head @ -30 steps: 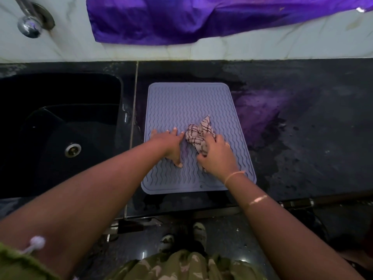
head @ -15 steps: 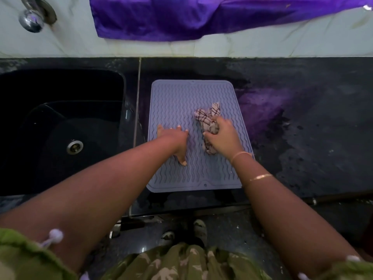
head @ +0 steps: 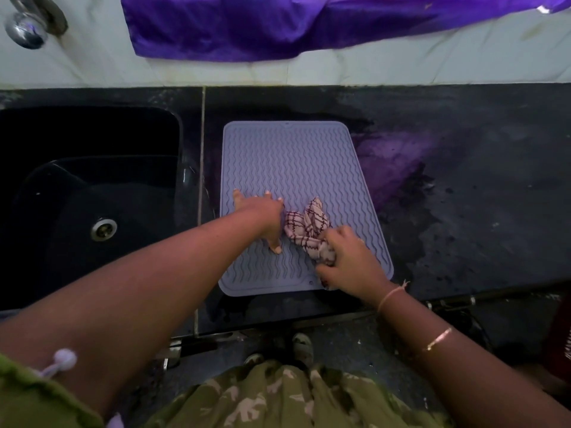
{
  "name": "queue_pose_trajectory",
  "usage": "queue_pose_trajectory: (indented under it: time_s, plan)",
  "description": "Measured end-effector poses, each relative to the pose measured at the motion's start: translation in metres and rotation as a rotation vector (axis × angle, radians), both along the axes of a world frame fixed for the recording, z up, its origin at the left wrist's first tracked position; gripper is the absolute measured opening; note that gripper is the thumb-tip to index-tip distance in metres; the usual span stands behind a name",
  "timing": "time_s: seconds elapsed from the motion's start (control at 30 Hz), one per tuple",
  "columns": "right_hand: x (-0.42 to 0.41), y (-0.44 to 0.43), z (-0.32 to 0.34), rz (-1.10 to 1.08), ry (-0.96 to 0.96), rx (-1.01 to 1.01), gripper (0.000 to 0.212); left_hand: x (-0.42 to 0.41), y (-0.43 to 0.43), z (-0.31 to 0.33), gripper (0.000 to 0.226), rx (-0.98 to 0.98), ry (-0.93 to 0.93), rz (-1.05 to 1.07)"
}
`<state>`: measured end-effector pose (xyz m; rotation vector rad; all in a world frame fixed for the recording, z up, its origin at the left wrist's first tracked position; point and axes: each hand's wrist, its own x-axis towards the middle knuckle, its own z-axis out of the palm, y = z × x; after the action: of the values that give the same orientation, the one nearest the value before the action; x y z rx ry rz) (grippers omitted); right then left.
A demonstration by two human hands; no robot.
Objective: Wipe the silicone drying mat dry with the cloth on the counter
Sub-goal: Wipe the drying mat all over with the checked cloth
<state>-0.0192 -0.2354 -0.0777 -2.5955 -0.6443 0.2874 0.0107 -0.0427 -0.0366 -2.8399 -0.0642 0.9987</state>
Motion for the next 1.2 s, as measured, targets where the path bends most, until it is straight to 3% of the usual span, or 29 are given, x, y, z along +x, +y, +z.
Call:
queue_pose_trajectory:
  time_s: [0.1, 0.23, 0.37, 0.53, 0.63, 0.73, 0.83, 0.9, 0.93, 1.0, 1.07, 1.13, 1.2]
  plan:
    - [0.027, 0.003, 0.015, -0.228, 0.238, 0.286, 0.021, -0.001, 0.001, 0.0, 0.115, -0.006, -0.003, -0.008]
    - [0.064, 0.02, 0.02, -0.353, 0.147, 0.42, 0.024, 0.001, 0.001, 0.0, 0.116, -0.002, 0.005, -0.012]
    - [0.06, 0.031, 0.0, -0.256, 0.071, 0.152, 0.042, 0.001, 0.0, -0.001, 0.117, 0.002, 0.016, -0.004]
    - [0.019, 0.008, -0.003, -0.129, -0.065, -0.02, 0.042, 0.001, 0.003, -0.005, 0.118, -0.009, 0.017, -0.003]
    - [-0.002, -0.008, 0.003, -0.042, -0.027, -0.104, 0.037, 0.002, 0.004, -0.007, 0.119, -0.008, 0.016, -0.007]
    - [0.01, -0.013, 0.023, -0.214, 0.24, 0.168, 0.022, 0.001, 0.003, -0.006, 0.118, 0.003, 0.019, -0.017]
    - [0.04, 0.001, 0.037, -0.34, 0.189, 0.389, 0.021, 0.003, 0.0, -0.004, 0.117, 0.028, 0.022, -0.029]
    - [0.052, 0.018, 0.039, -0.297, 0.223, 0.406, 0.035, 0.004, -0.001, -0.002, 0.117, 0.051, 0.034, -0.034]
    - [0.055, 0.024, 0.036, -0.234, 0.257, 0.34, 0.049, 0.004, -0.002, -0.002, 0.117, 0.056, 0.037, -0.037]
    - [0.055, 0.033, 0.025, -0.125, 0.235, -0.026, 0.069, 0.003, -0.003, -0.003, 0.116, 0.054, 0.029, -0.042]
    - [0.047, 0.039, 0.016, -0.14, 0.063, -0.349, 0.069, 0.003, -0.003, -0.003, 0.115, 0.05, 0.014, -0.048]
    - [0.039, 0.046, 0.012, -0.17, -0.078, -0.467, 0.064, 0.003, -0.003, -0.003, 0.115, 0.047, 0.012, -0.045]
    - [0.032, 0.046, 0.01, -0.13, -0.126, -0.438, 0.054, 0.003, -0.003, -0.003, 0.116, 0.052, 0.025, -0.038]
